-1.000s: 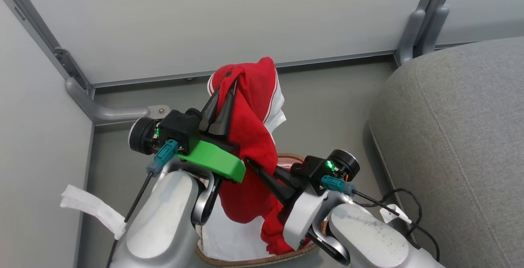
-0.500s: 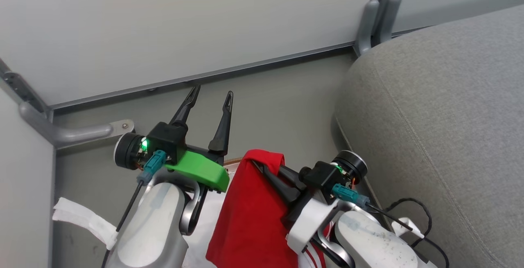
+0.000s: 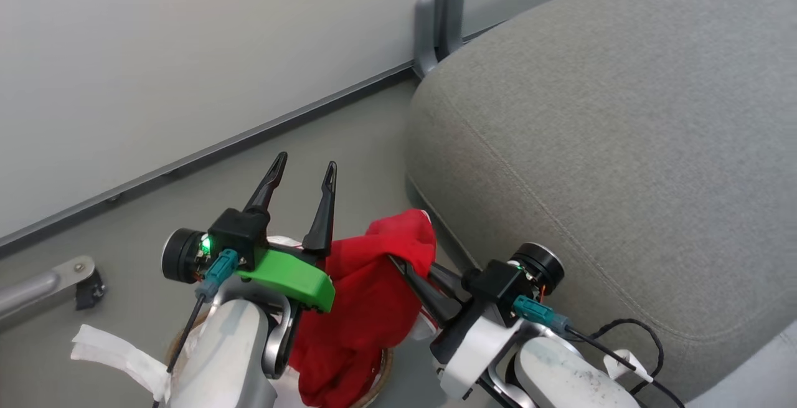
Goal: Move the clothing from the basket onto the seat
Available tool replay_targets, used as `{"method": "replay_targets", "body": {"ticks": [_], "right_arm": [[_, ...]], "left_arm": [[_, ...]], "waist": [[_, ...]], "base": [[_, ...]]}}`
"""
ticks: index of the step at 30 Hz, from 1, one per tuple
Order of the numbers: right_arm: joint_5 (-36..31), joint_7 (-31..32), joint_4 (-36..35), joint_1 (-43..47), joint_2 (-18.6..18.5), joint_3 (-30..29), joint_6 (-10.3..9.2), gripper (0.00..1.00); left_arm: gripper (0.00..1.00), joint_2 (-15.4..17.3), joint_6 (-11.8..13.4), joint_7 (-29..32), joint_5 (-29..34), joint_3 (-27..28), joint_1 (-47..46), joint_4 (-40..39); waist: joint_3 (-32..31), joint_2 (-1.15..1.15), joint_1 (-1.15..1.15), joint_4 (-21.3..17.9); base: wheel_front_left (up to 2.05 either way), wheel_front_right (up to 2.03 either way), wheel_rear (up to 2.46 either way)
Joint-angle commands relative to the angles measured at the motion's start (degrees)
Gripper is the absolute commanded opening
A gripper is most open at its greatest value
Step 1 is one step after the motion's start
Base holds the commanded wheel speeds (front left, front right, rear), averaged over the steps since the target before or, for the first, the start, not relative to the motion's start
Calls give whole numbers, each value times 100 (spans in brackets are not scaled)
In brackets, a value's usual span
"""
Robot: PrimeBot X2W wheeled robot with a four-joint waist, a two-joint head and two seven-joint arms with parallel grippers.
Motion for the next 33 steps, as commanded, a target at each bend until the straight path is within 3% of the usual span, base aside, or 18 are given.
{"method": "replay_targets", "body": {"ticks": [1,5,19,28,33], "right_arm": [[-33,-13,-47,81,-13,-34,-8,0],[-60,-13,-140,174,-32,-181,-8,0],[-462,-13,-700,581,-133,-1070,-8,0],[-785,-12,-872,-462,-686,-1724,-8,0],[-903,-13,-580,-1481,-1095,-1663,-8,0]], "left_arm": [[100,19,-5,-3,61,39,99,-16],[100,18,-18,-3,91,79,134,-10],[100,22,-52,-3,16,-274,-199,140],[100,74,-55,-3,158,-325,-108,52],[100,192,-56,-3,212,-272,-30,-18]], "waist": [[-40,0,0,-668],[-9,0,0,-949],[212,0,0,-1085],[490,0,0,-1091],[738,0,0,-1086]], "base": [[0,0,0],[0,0,0],[0,0,0],[0,0,0],[0,0,0]]}}
